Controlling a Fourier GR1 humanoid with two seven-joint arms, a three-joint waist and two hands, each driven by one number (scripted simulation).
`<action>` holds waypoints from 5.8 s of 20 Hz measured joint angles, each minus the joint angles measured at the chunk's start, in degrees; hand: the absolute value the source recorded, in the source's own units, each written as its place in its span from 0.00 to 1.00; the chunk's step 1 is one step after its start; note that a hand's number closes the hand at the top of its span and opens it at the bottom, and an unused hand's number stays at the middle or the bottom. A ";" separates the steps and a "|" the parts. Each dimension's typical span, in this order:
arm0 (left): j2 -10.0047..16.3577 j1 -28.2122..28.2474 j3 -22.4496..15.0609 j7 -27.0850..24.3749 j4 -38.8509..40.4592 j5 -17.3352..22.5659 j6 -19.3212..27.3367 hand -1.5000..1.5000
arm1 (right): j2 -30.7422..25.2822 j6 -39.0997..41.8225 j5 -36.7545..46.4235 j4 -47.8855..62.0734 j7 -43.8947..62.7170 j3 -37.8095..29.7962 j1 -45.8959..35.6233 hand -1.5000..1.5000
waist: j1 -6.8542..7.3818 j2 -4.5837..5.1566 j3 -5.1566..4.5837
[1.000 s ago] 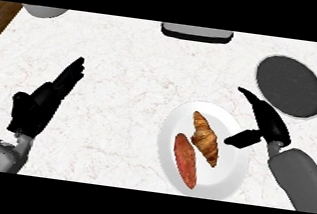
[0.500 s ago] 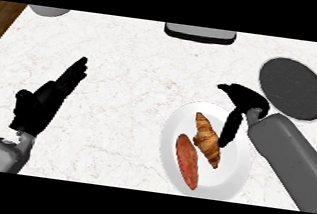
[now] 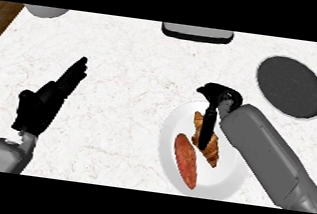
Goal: Pick the croissant from the plate and place it in the pan
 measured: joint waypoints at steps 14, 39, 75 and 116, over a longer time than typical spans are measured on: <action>-1.77 2.25 2.73 0.40 -1.57 -2.49 -2.72 0.50 | 1.37 1.38 6.83 -1.50 1.67 1.14 4.52 0.00 | -0.22 -0.05 0.03; -6.86 1.19 7.61 4.07 -2.56 -7.48 -7.49 0.50 | 6.40 4.32 21.97 0.07 -5.93 -2.58 9.85 1.00 | -0.49 -0.69 -0.50; -9.73 2.95 10.64 4.48 -3.77 -9.75 -10.59 0.50 | -8.25 -43.05 30.61 -40.07 -37.16 -23.69 35.21 1.00 | -0.17 0.13 0.09; -13.83 -1.09 10.17 4.25 -2.78 -13.08 -13.42 0.50 | -17.67 -48.03 22.74 50.97 -77.99 -52.39 -5.45 0.00 | 4.53 2.34 0.58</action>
